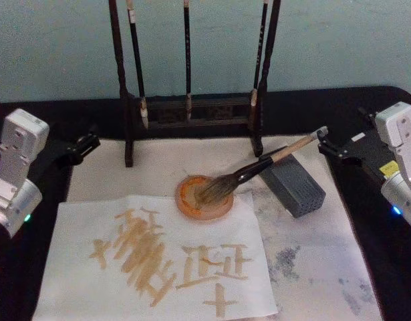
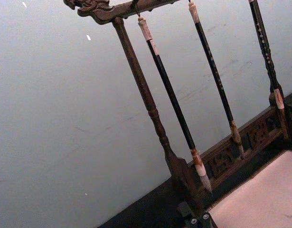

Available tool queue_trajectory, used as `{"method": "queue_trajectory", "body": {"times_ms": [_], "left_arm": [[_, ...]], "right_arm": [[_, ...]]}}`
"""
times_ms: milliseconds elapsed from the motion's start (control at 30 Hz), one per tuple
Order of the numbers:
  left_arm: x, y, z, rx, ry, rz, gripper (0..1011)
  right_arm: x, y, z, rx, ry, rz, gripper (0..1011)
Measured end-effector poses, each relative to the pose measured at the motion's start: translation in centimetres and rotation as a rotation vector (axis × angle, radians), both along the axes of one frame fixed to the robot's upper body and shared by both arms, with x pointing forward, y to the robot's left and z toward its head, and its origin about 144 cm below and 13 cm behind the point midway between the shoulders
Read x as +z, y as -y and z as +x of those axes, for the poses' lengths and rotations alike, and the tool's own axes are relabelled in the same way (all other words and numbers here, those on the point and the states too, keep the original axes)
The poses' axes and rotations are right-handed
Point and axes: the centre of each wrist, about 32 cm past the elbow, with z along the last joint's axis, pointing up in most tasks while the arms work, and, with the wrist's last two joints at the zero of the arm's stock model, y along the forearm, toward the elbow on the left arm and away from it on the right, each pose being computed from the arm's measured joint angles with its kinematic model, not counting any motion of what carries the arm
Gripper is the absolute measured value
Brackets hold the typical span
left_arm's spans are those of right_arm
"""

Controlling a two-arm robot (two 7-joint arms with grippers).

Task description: Pick up the brush from the inkstone, write on the paper, then place the brush back to its original position.

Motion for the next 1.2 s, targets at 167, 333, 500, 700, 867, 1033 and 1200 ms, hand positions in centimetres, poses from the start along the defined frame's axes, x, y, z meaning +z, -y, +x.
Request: {"method": "queue_trajectory", "body": {"times_ms": [167,333,500,700,867,1033,1200], "left_arm": [[0.0,0.0,0.0,0.0,0.0,0.0,1002],[0.0,0.0,0.0,0.0,0.0,0.0,1002],[0.0,0.0,0.0,0.0,0.0,0.0,1002],[0.0,0.0,0.0,0.0,0.0,0.0,1002],[0.0,0.0,0.0,0.0,0.0,0.0,1002],[0.0,0.0,0.0,0.0,0.0,0.0,1002],[0.0,0.0,0.0,0.0,0.0,0.0,1000]], "right_arm": [[0.0,0.0,0.0,0.0,0.0,0.0,1001],[0.0,0.0,0.0,0.0,0.0,0.0,1001],[0.0,0.0,0.0,0.0,0.0,0.0,1001],[0.0,0.0,0.0,0.0,0.0,0.0,1001],[0.0,0.0,0.0,0.0,0.0,0.0,1001],[0.0,0.0,0.0,0.0,0.0,0.0,1001],[0.0,0.0,0.0,0.0,0.0,0.0,1001]]}}
